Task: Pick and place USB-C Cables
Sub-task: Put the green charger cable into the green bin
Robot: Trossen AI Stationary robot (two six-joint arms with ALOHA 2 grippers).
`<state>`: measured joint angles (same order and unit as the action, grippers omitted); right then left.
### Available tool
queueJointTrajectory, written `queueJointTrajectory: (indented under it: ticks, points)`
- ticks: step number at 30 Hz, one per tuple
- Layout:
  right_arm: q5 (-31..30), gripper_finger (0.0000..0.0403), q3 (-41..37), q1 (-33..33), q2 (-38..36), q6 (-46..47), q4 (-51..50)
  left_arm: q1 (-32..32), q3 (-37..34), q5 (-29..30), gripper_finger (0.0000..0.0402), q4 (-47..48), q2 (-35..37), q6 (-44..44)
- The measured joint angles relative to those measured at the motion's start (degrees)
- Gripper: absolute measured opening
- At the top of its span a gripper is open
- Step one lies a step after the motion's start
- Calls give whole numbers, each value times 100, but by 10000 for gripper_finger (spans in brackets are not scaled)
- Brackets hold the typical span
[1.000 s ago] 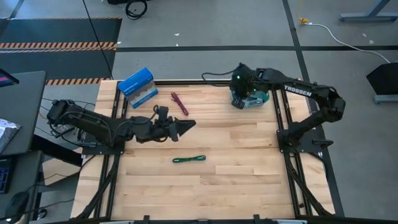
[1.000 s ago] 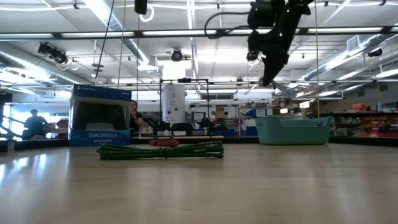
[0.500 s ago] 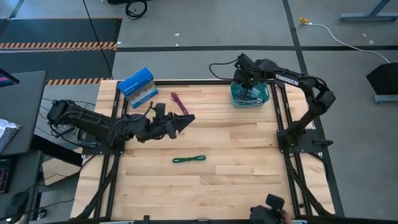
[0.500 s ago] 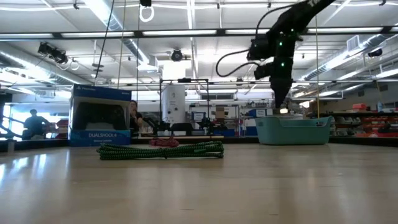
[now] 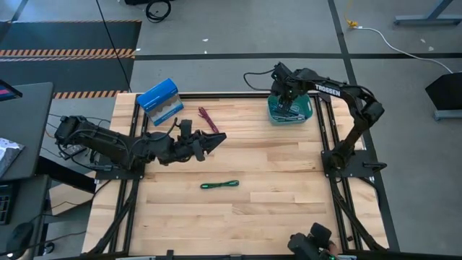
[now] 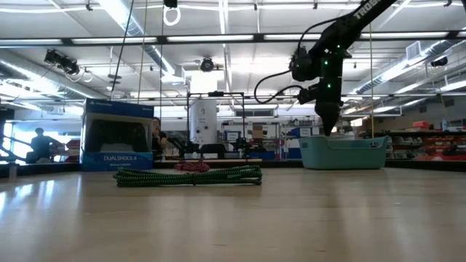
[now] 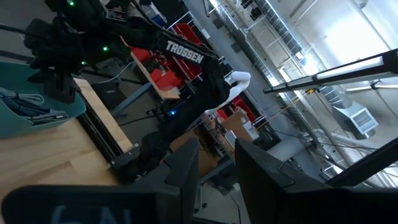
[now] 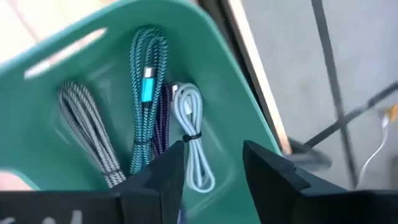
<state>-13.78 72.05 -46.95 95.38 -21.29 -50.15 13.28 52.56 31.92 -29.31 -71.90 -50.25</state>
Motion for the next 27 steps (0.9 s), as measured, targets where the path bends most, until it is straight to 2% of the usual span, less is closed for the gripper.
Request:
queueJointTrajectory:
  ticks: [3,6,12,16,23,27]
  points:
    - [177,169,0,87,-128,858,-2,0,0,0,112,219,0,-3]
    - [679,169,0,214,-261,1629,-6,0,0,28,112,756,4,-111]
    - [1372,168,0,636,-649,2344,-19,-98,-7,0,112,2799,33,-1056]
    - [1652,168,0,1090,-941,2558,2,-200,-7,-728,112,3603,35,-1288]
    - [2985,168,0,2078,-1117,2973,148,-86,1,-2618,112,3902,-3,-1021]
    - [3455,168,0,2616,-1106,3737,633,148,0,-3023,112,4762,-173,-916]
